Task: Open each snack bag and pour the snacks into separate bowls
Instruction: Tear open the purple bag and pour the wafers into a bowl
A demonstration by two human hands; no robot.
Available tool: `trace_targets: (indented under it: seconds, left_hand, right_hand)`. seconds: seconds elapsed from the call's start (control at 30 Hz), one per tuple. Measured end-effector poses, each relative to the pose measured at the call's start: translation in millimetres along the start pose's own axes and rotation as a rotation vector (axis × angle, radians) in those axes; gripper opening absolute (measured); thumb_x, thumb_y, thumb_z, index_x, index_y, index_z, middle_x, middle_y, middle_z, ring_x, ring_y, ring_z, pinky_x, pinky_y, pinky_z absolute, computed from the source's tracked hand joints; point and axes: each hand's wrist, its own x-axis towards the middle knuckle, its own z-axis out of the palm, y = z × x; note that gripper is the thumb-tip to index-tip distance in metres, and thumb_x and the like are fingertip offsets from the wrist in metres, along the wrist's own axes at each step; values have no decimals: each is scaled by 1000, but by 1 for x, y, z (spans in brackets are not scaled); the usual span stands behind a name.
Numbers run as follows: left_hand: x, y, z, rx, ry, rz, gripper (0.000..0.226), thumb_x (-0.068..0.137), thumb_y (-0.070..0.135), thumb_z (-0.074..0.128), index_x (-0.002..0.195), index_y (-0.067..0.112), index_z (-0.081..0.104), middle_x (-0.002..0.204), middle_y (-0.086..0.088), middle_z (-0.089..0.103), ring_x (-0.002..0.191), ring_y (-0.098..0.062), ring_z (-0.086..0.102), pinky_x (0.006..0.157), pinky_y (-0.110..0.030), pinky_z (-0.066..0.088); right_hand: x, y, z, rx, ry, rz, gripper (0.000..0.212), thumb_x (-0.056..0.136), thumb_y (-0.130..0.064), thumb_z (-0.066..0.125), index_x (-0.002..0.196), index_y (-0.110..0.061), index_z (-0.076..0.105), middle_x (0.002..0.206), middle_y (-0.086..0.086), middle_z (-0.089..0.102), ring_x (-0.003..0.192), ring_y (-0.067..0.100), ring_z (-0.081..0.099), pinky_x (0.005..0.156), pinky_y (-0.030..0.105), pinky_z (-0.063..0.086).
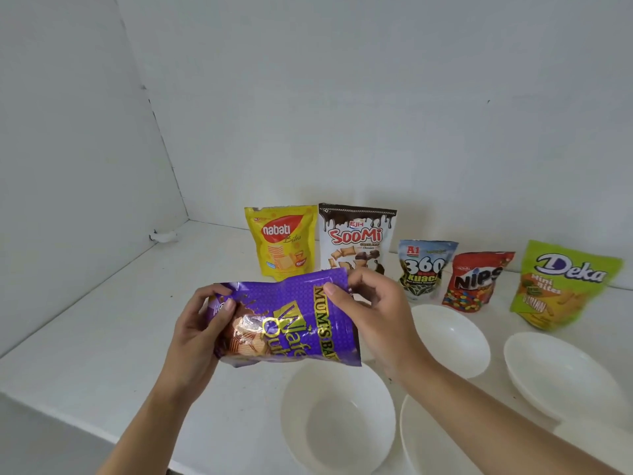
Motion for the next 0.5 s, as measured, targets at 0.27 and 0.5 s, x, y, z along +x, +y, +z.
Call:
trace_targets:
  seconds: [0.27,0.5]
  left_hand:
    - [-7,11,-16,169,-38,-15,34,83,31,79,104,10,63,106,-11,66,84,-21,69,61,-30,58]
    - [-6,21,-15,248,-78,-26,12,90,6,66,101,9,64,101,-6,67,82,-21,72,58,-30,59]
  right_hand:
    - [-26,16,-7,-36,-21,175,17,86,-18,78,80,-4,70,86,14,75,87,31,70,77,38,52]
    - [-42,34,-2,-18,44,265,35,90,-12,73,65,-7,50,70,13,63,68,18,57,66,31,39]
